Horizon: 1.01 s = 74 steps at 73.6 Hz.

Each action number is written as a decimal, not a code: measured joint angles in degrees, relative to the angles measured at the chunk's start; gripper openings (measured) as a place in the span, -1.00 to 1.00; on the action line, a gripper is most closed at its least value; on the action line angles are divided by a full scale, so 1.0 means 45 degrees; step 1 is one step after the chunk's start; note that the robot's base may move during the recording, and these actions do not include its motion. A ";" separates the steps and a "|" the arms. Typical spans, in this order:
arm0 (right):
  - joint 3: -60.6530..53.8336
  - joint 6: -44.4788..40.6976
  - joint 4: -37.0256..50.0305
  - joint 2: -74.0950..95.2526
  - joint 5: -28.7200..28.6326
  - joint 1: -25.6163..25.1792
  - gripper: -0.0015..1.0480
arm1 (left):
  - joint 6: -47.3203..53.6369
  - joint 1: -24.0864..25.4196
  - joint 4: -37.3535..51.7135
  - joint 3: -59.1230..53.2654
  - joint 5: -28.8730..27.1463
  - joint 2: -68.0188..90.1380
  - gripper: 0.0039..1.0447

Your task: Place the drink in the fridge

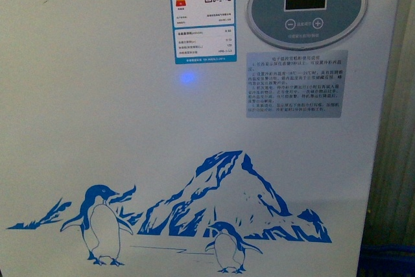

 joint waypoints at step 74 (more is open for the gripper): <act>-0.0068 0.0005 0.0000 -0.0034 0.0024 0.0000 -0.21 | 0.0000 0.0000 0.0000 0.0000 0.0000 0.0000 0.85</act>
